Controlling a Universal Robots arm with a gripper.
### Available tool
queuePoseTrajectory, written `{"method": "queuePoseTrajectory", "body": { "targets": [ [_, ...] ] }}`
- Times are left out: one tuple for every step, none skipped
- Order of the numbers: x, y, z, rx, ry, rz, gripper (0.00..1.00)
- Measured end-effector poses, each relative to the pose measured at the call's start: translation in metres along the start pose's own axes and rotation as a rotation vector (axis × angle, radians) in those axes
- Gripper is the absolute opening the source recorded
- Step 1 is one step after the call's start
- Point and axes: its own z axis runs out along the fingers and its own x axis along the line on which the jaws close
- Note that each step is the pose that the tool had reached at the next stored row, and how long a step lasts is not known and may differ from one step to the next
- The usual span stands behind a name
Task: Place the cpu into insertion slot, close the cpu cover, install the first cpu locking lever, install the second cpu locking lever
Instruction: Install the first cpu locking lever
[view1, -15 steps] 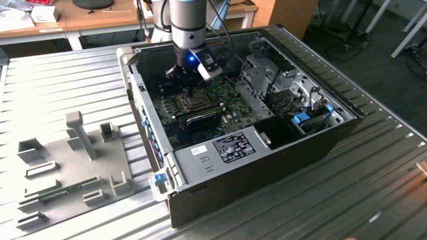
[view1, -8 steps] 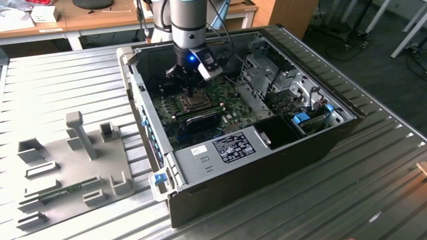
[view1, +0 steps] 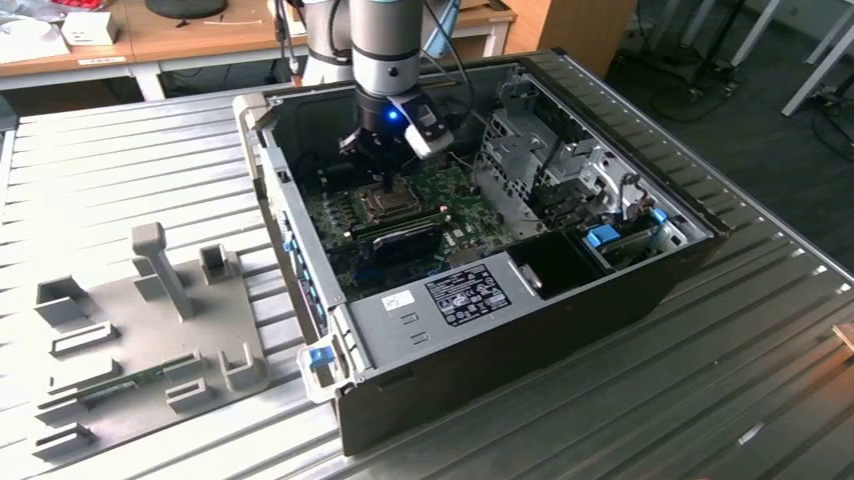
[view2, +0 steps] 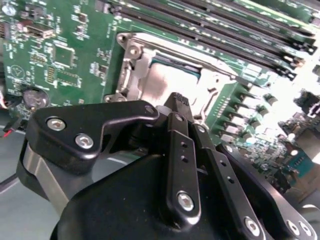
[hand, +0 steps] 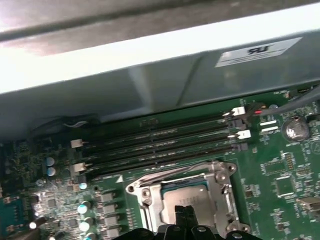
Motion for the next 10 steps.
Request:
{"method": "queuePoseTrajectory", "body": {
  "targets": [
    [-0.0021,0.0004,0.0002,-0.0002,0.0002,-0.003,0.1],
    [-0.0042,0.0009,0.0003,-0.0005,0.0003,-0.007,0.1],
    [-0.0059,0.0012,0.0004,-0.0007,0.0006,-0.012,0.1],
    [-0.0068,0.0013,0.0004,-0.0011,0.001,-0.02,0.1],
    [-0.007,0.0014,0.0005,-0.0019,0.0016,-0.031,0.1],
    [-0.007,0.0014,0.0005,-0.0026,0.0024,-0.046,0.1],
    [-0.007,0.0015,0.0005,-0.0035,0.0033,-0.063,0.1],
    [-0.007,0.0015,0.0005,-0.0044,0.0042,-0.079,0.1],
    [-0.007,0.0015,0.0006,-0.0052,0.005,-0.093,0.1],
    [-0.007,0.0014,0.0007,-0.0059,0.0056,-0.106,0.1]
  ]
}}
